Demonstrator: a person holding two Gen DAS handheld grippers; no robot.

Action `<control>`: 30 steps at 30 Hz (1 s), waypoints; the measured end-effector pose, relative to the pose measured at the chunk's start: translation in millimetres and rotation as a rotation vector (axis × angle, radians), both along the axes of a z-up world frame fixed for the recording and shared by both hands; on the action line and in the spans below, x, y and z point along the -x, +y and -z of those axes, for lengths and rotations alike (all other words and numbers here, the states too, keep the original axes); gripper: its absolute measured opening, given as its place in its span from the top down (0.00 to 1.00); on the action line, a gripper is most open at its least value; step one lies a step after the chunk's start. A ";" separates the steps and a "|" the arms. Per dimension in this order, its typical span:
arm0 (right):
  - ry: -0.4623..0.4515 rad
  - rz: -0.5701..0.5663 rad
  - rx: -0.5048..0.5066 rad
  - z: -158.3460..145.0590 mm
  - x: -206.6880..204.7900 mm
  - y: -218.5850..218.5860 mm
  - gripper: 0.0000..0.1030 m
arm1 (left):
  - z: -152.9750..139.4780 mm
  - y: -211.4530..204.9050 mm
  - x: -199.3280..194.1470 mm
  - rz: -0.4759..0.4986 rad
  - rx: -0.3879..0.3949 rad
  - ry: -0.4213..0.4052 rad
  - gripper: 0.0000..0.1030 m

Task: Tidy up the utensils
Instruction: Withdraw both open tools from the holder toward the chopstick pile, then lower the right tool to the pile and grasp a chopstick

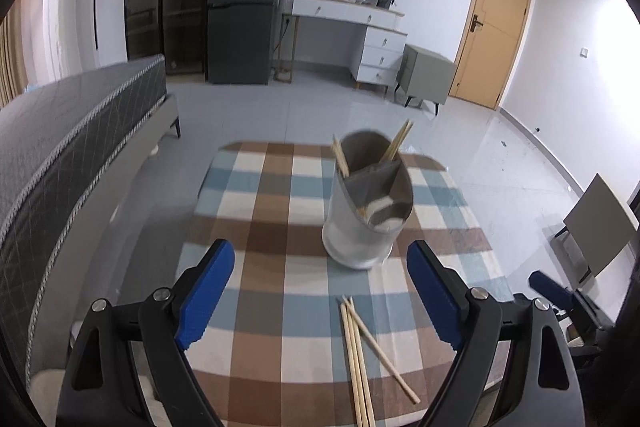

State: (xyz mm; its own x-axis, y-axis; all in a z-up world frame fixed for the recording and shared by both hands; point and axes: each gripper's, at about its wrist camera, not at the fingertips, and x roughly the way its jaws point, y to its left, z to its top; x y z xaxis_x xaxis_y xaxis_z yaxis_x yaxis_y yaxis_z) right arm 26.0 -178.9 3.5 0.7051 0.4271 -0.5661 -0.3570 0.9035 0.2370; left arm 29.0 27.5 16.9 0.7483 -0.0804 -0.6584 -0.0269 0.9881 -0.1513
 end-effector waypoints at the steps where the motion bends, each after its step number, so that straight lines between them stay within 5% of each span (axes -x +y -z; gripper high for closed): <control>1: 0.000 0.003 0.001 1.8 -0.4 -0.8 0.09 | 5.8 0.2 -0.6 -0.005 0.004 0.008 0.18; 7: 0.052 0.027 -0.028 20.6 -7.1 -7.6 0.09 | 29.9 6.0 -1.0 -0.046 0.033 0.023 0.18; 20: 0.225 -0.043 0.091 65.7 -26.5 22.0 0.14 | 53.1 24.7 -16.8 -0.099 0.070 0.133 0.18; 26: 0.294 -0.075 0.130 82.1 -38.9 37.3 0.19 | 56.6 50.0 -31.0 -0.132 0.189 0.183 0.18; 30: 0.323 -0.106 0.158 91.9 -49.5 49.9 0.24 | 55.2 58.0 -38.7 -0.172 0.147 0.199 0.18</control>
